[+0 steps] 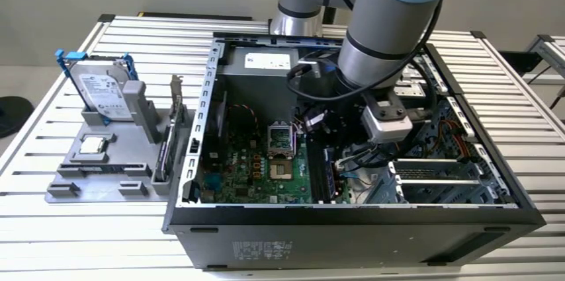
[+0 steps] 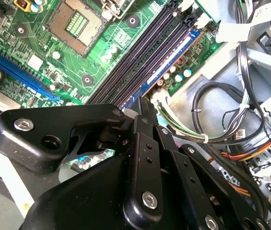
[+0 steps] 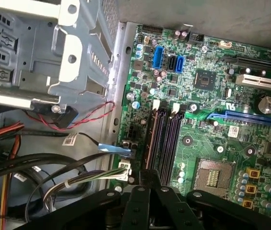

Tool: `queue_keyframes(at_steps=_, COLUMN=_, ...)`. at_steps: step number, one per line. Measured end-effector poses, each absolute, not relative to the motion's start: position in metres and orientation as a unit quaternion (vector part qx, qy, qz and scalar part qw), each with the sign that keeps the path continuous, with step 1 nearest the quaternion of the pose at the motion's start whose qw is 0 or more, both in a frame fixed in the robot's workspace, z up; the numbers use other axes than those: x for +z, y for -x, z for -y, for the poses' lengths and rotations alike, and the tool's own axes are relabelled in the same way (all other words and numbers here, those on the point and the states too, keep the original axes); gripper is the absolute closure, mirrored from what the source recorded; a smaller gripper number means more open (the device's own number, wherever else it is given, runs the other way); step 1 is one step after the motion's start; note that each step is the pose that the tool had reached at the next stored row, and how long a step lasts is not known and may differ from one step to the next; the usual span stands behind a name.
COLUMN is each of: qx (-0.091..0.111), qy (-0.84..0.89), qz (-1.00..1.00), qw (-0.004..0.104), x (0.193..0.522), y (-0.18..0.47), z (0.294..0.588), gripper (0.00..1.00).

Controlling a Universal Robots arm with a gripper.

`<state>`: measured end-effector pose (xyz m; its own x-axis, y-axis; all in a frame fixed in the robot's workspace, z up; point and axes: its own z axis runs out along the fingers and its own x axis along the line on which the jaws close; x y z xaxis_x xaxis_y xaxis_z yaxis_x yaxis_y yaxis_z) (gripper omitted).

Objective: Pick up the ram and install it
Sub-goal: 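Press down the ram until it locks into place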

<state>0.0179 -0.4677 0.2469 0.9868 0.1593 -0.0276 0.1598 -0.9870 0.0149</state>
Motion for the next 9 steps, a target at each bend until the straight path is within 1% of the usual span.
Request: queue_keyframes(at_steps=9, qx=-0.013, qy=-0.993, qz=-0.117, qw=0.009, x=0.2469, y=-0.0179, z=0.4645, gripper=1.00)
